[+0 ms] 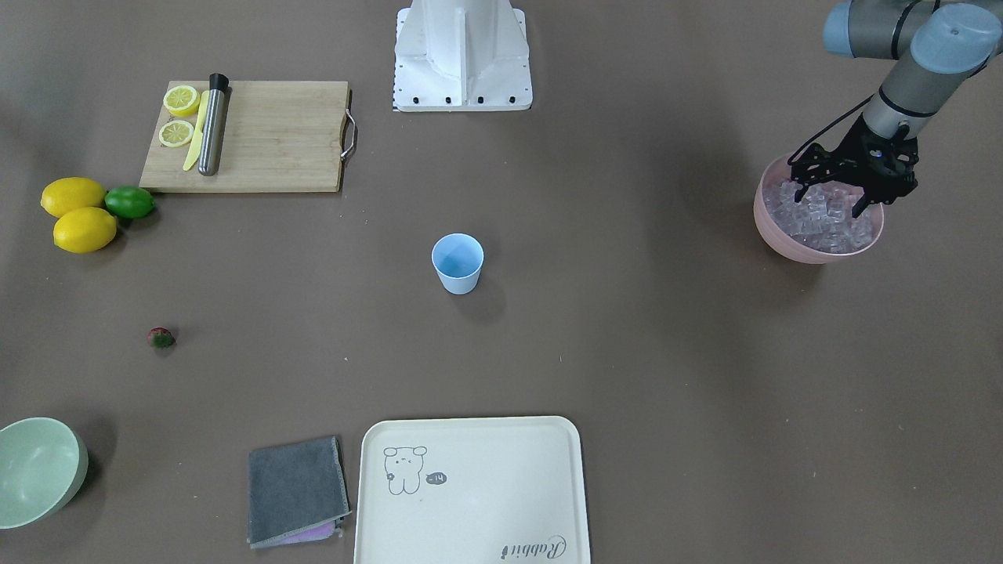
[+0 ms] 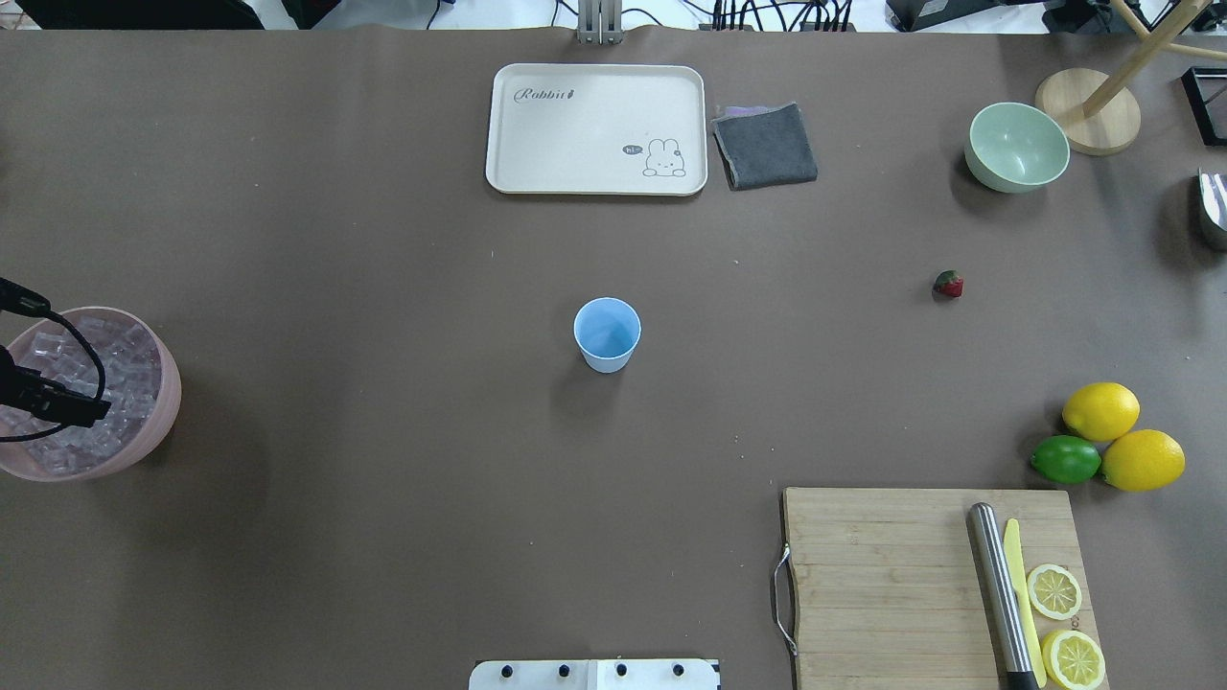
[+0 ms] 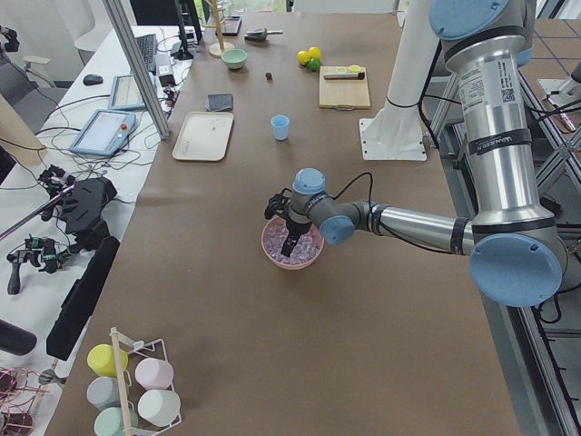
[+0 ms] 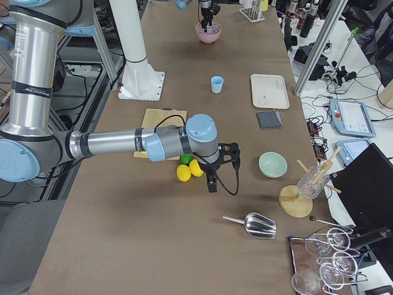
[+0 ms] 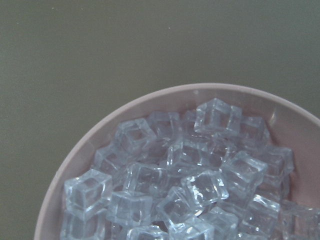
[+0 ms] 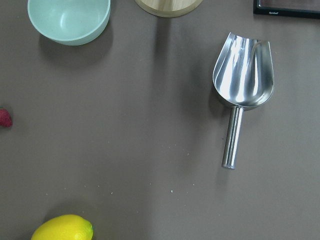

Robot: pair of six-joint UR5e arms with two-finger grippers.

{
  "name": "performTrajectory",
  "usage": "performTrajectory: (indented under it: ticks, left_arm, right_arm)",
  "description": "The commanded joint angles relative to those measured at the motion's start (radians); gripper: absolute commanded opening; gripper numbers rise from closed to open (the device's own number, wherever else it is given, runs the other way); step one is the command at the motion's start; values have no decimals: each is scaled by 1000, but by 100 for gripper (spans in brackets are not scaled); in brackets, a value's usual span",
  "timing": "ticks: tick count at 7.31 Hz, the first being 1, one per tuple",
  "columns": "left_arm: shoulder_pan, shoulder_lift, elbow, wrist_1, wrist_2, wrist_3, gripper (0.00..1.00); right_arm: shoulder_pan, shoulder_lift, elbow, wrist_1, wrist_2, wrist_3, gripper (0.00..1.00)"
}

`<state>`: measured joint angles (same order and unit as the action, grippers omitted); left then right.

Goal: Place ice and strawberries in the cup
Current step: 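Lower the left gripper into the pink bowl and grasp an ice cube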

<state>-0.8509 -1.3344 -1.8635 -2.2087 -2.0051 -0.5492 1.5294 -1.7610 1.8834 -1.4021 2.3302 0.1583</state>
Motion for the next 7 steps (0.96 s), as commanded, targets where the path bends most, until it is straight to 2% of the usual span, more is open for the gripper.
performTrajectory:
  ticks: [1,5,6,7]
  left_arm:
    - [1,4,1,0,2,0,98]
    - [1,-2,15,-16,17,0,95]
    - [1,-2,15,-16,16,0,87]
    - [1,-3,18,-16,12,0,74]
  right_arm:
    - [0,0,-1,0,0,-2,100]
    - [0,0,-1,2,0,-3,100]
    - [0,0,-1,2,0,-3,100]
    - [0,0,-1,2,0,-3,100]
